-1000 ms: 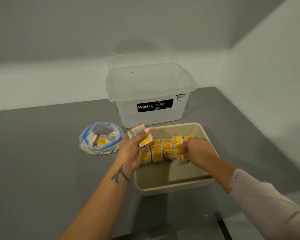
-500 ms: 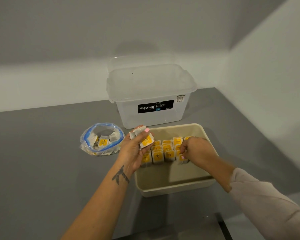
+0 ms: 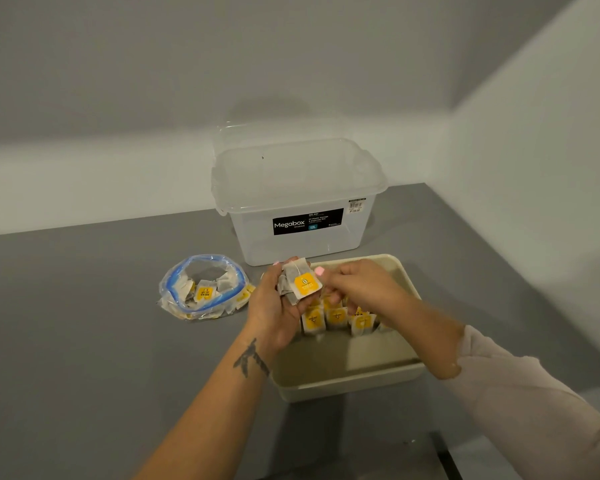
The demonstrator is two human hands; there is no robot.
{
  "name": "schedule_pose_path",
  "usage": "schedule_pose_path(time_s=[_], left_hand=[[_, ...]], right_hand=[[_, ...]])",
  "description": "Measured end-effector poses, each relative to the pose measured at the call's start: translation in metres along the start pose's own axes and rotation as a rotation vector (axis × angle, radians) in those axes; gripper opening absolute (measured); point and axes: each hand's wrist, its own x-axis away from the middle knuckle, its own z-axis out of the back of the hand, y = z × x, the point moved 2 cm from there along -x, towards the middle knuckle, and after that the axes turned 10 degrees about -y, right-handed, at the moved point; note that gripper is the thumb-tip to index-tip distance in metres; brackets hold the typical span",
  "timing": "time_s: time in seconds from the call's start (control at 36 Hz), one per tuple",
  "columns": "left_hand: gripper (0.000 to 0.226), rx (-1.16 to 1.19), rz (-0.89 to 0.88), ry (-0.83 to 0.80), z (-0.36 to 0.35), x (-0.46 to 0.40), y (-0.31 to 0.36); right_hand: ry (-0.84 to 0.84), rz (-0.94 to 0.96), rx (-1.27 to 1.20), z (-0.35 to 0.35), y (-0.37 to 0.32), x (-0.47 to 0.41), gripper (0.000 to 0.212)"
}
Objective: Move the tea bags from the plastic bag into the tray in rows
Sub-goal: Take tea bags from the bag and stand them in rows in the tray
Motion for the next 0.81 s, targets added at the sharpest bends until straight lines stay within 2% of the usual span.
schedule_pose_path(time_s=[0.08,0.17,0.28,0.44,0.58,0.69,0.81], left_hand=[[0.034,0.01,-0.034,0.001,-0.003,0.002,-0.002],[0.031,0.007,-0.049,0.009,-0.004,0.002,-0.002],[0.029,0.009,-0.051,0.018,-0.003,0.003,-0.001],[0.019,-0.072,-0.021,-0.047,-0.005,0.003,-0.002],[0.046,-0.172,-0.007,-0.04,-0.004,0.002,-0.005],[0.041,-0.178,-0.012,-0.01,-0.005,0.001,-0.005],[0.034,-0.174,-0.02,0.025,-0.005,0.001,-0.007]], right_hand=[[-0.06,-0.072,-0.13,-0.008,0.001,0.0,0.04],[-0.059,-0.086,-0.325,-0.012,0.004,-0.003,0.025],[-0.029,-0.062,-0.454,-0.012,0.005,-0.005,0.016],[0.069,0.037,-0.464,-0.002,0.002,-0.006,0.004],[0.118,0.147,-0.401,0.004,0.002,-0.008,0.006],[0.128,0.188,-0.404,0.006,0.003,-0.008,0.011],[0.106,0.136,-0.458,0.005,0.006,-0.007,0.025]])
